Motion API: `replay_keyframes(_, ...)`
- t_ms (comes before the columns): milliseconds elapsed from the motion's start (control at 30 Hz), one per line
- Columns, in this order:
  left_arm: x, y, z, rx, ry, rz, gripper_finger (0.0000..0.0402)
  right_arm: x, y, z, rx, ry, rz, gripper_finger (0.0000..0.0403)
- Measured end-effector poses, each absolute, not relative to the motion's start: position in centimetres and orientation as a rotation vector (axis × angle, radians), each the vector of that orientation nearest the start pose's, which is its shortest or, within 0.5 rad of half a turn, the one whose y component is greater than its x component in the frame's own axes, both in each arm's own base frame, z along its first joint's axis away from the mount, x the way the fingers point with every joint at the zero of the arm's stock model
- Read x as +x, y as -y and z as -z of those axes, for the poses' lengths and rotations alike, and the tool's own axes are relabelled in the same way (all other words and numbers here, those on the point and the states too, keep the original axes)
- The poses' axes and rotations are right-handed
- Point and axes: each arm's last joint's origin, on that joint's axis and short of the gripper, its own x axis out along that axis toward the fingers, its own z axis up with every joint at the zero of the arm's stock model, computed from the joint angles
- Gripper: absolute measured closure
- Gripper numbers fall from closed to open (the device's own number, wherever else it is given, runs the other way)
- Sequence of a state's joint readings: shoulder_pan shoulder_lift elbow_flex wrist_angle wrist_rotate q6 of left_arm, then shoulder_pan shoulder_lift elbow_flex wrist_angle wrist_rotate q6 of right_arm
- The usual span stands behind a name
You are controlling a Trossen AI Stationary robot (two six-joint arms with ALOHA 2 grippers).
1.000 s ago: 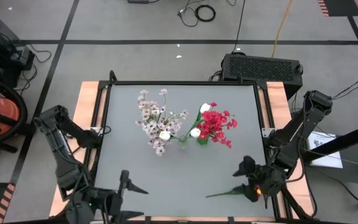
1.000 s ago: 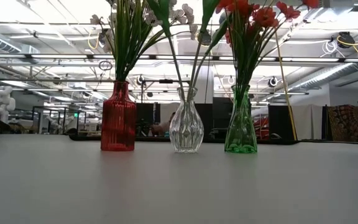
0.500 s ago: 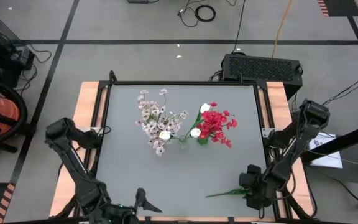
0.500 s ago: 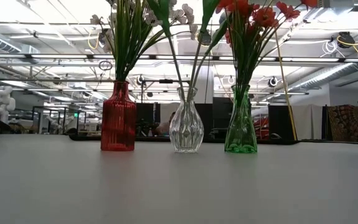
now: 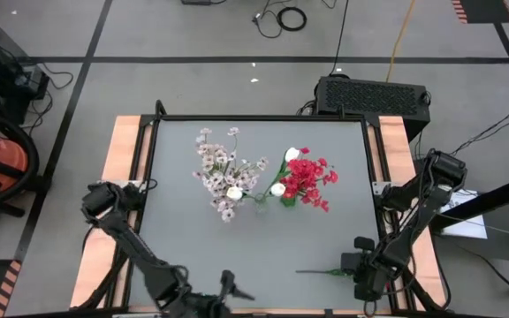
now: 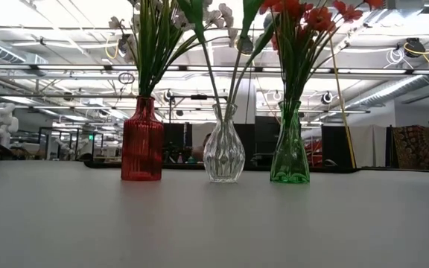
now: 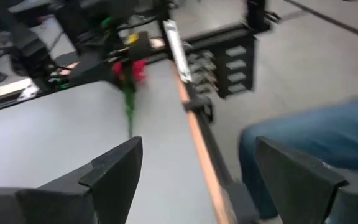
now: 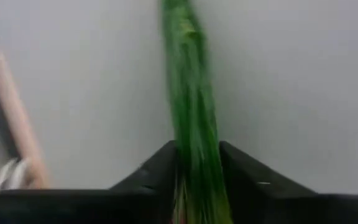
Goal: Sort flowers into vase by color
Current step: Put the red flower into the green flower vase
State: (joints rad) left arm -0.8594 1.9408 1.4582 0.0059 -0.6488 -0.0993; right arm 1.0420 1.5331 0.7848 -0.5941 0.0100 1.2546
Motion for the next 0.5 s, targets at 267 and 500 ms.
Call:
replay_keyframes(267,36.5,29.2,-24.0,0.105,-0.284,0.133,0.0092,15.6,-22.9,-19.8,0.318,-1.38,-0.033,0.0387)
replay_keyframes(500,40.4,28.0,-22.2,0.153,-0.418,0.14,0.0132,19.3,-22.5,-23.5,0.373,-1.284,-0.085,0.0391)
